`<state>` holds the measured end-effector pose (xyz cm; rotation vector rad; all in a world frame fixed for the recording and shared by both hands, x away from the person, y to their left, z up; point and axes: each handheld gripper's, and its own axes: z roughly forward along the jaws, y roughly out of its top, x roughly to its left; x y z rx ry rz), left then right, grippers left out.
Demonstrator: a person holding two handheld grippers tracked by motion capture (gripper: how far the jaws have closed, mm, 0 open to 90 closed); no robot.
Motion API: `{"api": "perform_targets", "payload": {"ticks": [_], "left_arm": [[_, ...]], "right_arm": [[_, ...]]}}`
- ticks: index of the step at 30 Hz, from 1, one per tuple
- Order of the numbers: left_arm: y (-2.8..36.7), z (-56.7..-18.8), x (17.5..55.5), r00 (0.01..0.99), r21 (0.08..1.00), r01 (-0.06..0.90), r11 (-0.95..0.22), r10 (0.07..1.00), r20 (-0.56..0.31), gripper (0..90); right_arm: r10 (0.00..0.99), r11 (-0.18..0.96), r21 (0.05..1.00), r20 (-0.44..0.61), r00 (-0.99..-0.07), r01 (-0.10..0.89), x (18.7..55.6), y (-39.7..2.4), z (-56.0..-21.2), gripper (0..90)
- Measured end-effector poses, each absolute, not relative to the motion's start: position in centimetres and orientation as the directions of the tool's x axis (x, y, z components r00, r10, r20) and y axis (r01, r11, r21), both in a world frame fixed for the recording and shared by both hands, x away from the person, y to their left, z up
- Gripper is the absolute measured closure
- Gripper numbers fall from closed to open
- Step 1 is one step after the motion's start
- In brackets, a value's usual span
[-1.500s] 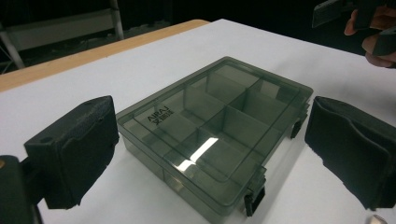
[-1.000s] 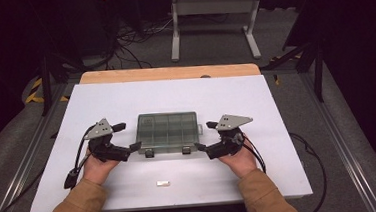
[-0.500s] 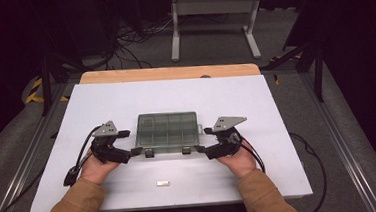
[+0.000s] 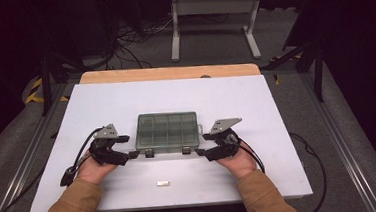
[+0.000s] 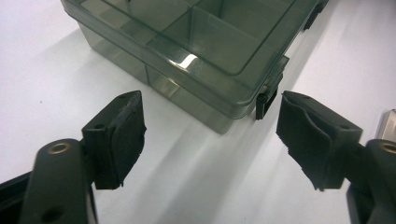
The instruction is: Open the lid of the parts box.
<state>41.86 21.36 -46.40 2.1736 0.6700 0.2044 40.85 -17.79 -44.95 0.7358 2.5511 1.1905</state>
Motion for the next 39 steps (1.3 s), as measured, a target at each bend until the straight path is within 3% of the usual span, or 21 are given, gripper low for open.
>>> {"api": "perform_targets", "payload": {"ticks": [20, 28, 39], "left_arm": [[21.14, -46.55, 41.79, 0.869, 0.732, 0.375, -0.568, 0.49, -0.065, 50.7], [21.1, -46.57, 41.71, 0.878, 0.727, 0.362, -0.583, 0.475, -0.057, 61.8], [21.02, -46.45, 41.53, 0.884, 0.731, 0.341, -0.591, 0.467, -0.035, 68.5]], "right_arm": [[0.524, 0.567, 0.747, -0.002, -0.852, 0.347, 40.98, -17.56, -45.53, 58.7], [0.525, 0.57, 0.746, -0.008, -0.851, 0.345, 40.96, -17.56, -45.54, 62.4], [0.524, 0.574, 0.745, -0.016, -0.851, 0.339, 40.95, -17.47, -45.59, 64.7]]}}
